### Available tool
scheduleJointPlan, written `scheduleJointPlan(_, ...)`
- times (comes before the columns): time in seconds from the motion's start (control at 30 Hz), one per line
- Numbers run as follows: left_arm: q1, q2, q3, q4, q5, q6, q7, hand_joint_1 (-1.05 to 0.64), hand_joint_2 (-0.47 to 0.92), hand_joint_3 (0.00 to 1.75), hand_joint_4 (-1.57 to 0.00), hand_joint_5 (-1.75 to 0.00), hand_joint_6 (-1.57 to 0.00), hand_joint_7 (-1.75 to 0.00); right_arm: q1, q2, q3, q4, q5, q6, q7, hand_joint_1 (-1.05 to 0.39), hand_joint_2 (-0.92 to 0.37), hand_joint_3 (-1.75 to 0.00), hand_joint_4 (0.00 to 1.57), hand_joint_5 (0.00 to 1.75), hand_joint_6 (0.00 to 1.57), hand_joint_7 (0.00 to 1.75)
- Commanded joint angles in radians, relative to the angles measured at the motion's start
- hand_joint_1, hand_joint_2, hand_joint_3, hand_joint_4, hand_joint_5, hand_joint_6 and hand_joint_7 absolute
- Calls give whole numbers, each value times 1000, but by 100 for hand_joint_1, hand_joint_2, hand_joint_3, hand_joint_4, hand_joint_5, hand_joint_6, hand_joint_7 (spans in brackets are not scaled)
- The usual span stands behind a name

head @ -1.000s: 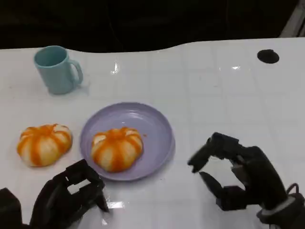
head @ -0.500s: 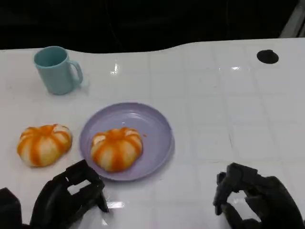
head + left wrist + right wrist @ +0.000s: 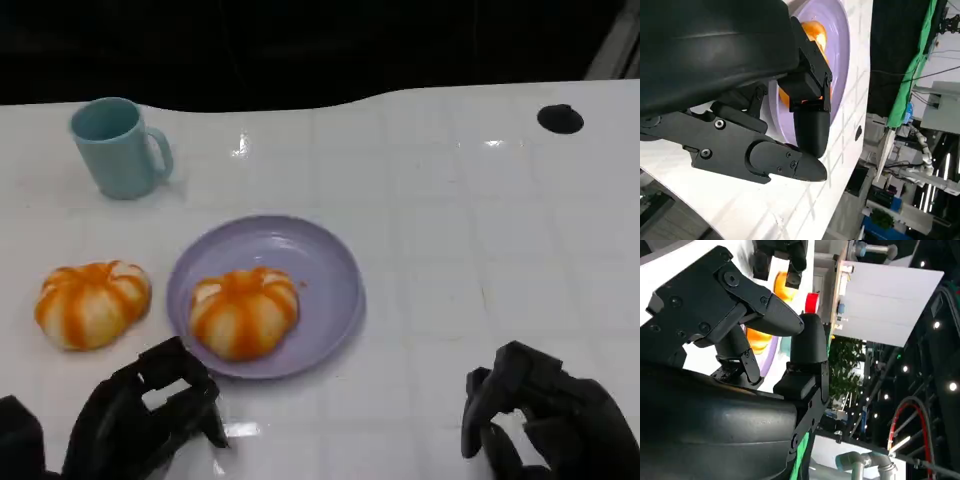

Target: Grasp the bread from the table and place it into the plate.

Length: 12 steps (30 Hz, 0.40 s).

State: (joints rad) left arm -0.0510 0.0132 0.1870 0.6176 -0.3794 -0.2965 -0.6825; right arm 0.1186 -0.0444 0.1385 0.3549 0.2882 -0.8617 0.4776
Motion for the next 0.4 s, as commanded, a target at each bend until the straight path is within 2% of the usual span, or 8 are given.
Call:
scheduleJointPlan(0.03,20,19,10,9,-4,6,-7,-59,92,8,-77,-167,-71,-139,4,13,-24,-11,6,15,-7,-23,-48,-124,77,175,66,160)
scheduleJointPlan(0.4,-2,27,26,47,-12,5,-25,-57,92,8,-78,-166,-71,-137,-15,39,-56,3,-12,11,-14,-24,-46,-124,76,175,68,157)
